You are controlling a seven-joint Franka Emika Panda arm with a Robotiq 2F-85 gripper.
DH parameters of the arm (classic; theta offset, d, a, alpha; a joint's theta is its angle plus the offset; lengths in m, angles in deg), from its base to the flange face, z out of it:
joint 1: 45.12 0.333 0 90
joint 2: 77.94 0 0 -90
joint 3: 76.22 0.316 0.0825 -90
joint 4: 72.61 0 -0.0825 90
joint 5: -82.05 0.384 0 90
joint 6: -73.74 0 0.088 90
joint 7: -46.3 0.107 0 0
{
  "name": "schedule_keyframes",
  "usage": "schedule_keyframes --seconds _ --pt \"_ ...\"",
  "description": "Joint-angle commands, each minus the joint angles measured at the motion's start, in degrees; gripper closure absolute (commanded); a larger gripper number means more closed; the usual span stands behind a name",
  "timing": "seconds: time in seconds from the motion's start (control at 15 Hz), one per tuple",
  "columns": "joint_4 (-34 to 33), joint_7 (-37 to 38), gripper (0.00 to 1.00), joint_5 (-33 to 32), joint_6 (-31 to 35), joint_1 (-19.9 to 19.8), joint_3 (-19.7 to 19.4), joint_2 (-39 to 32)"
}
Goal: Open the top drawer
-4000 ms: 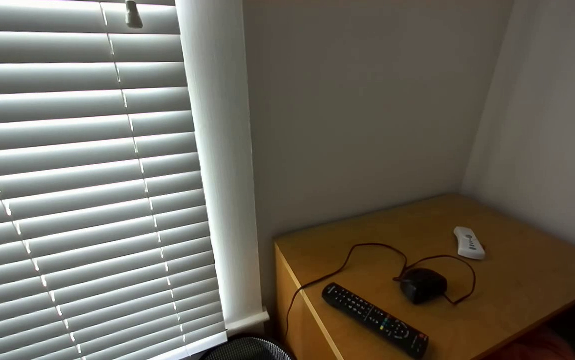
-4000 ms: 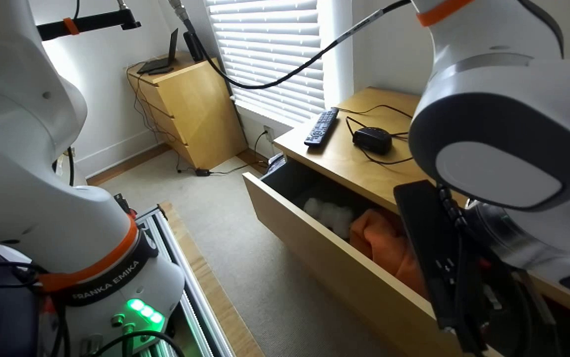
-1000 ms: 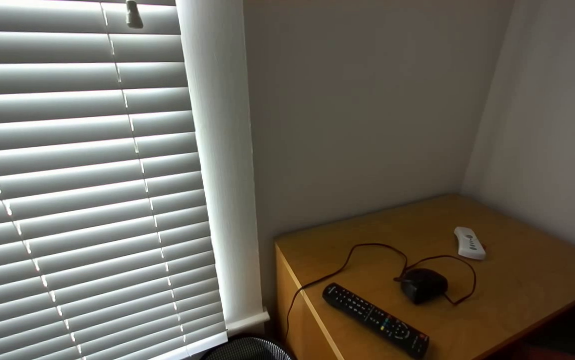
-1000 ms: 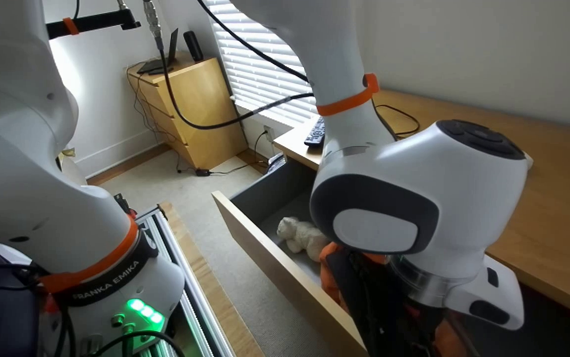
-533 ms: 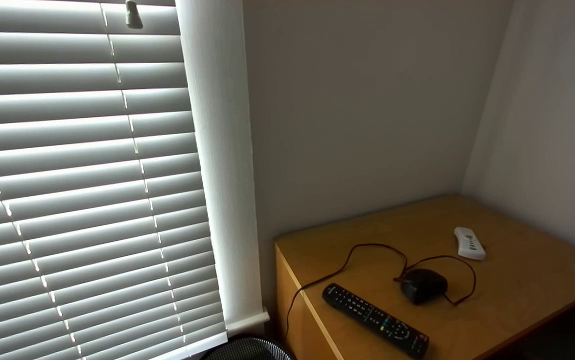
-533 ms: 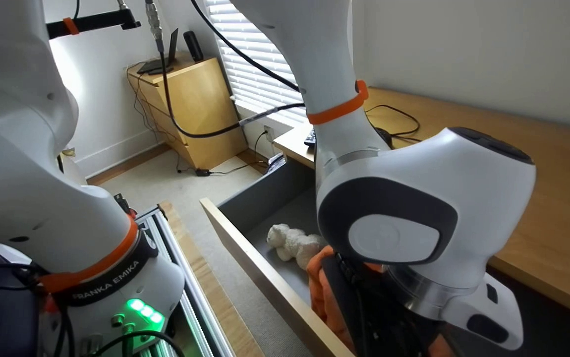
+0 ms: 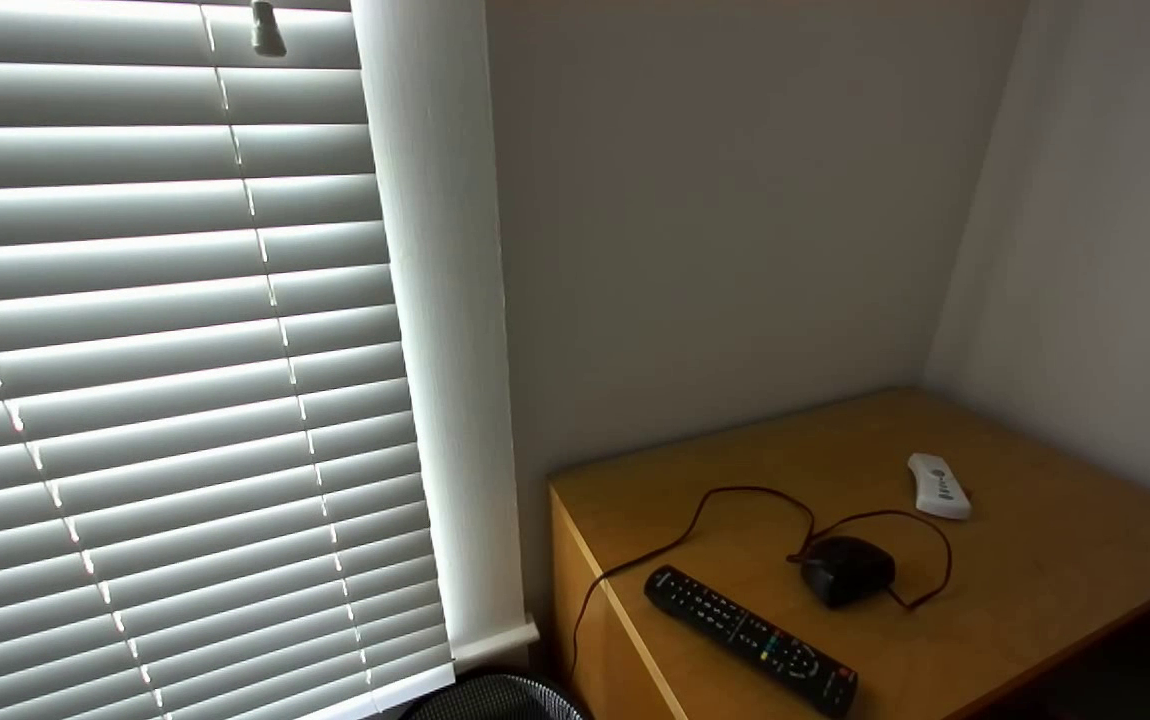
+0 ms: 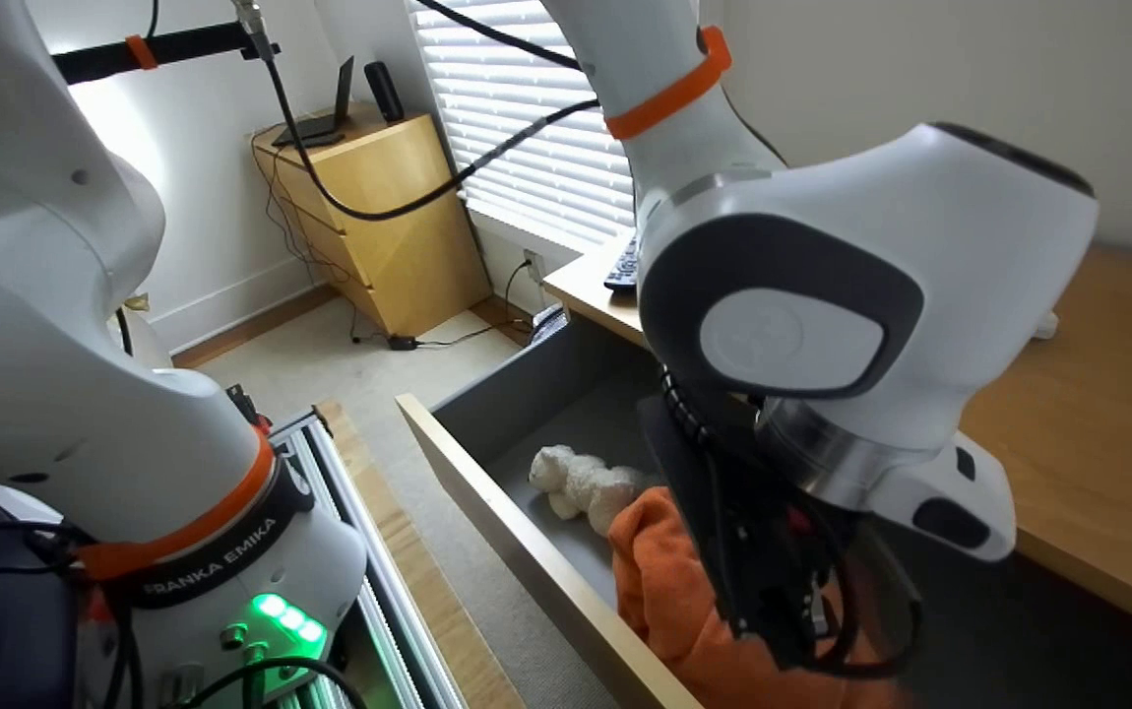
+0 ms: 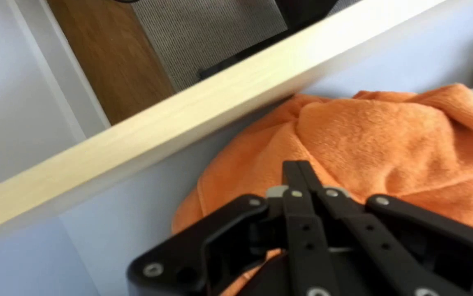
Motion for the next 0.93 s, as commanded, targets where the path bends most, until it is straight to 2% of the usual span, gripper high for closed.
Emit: schedule_keyframes --seconds 0.0,0.2,0.33,0.6,0.67,0.87 --pt "2.69 -2.31 0.72 3.08 -0.29 0.23 2.72 7.16" --pt "3.83 -3.16 0.51 5.52 -0.15 1.73 4.25 12.04" --pt "4.6 0.15 0.38 3.51 -0.4 3.44 3.79 14.74" --pt "6.7 1.41 0.07 1.48 -0.81 5.3 3.43 20.58" --pt "7.09 1.59 0.01 1.11 -0.94 5.53 3.37 21.84" --pt "8.17 2.34 0.0 0.19 -1.99 5.93 3.22 26.18"
